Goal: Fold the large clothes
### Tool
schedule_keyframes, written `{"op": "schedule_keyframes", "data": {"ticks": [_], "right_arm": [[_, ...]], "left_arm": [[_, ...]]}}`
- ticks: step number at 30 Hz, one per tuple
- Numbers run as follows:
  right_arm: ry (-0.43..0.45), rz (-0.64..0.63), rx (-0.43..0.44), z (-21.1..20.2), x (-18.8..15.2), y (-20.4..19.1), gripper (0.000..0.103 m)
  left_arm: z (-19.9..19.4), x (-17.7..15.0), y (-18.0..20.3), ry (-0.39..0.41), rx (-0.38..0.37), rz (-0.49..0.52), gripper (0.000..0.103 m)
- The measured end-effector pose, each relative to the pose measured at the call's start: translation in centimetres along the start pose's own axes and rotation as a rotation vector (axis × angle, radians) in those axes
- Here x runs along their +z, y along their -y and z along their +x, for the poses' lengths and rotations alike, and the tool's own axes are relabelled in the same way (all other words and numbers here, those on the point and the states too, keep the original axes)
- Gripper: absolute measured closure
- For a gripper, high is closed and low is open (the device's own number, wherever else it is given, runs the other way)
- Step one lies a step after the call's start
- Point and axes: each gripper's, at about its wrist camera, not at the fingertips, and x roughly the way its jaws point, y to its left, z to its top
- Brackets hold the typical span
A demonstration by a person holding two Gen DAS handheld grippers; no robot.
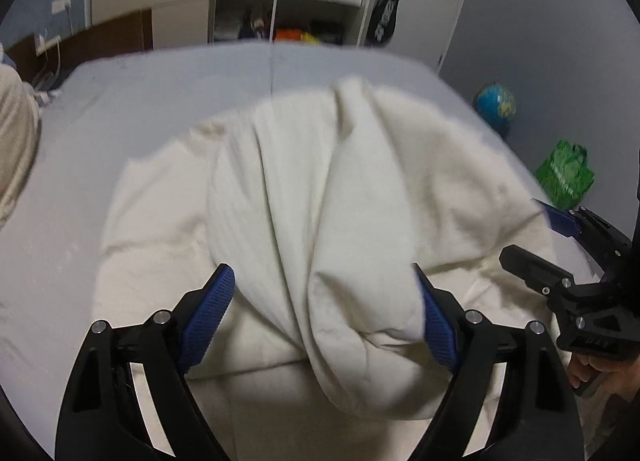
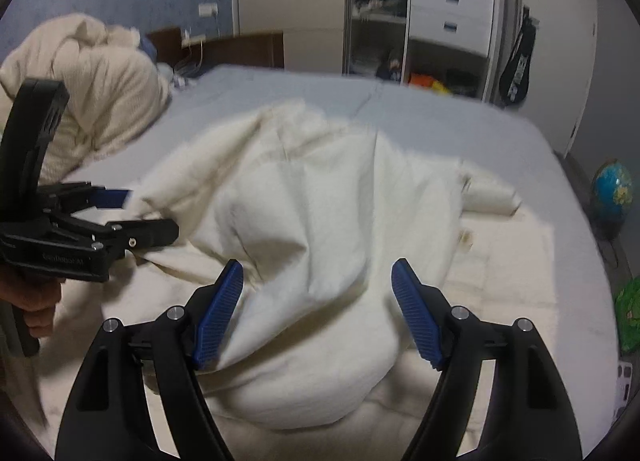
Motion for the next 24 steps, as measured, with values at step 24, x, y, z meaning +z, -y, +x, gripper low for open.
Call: {"op": "schedule_keyframes", "data": {"ticks": [24], "right_arm": [[-0.131, 0.025, -0.15, 8.3, -1.7, 2.3, 0.03]], "left_arm": [[5.7, -2.2, -2.3, -0.1, 0.126, -0.037, 0.028]]}}
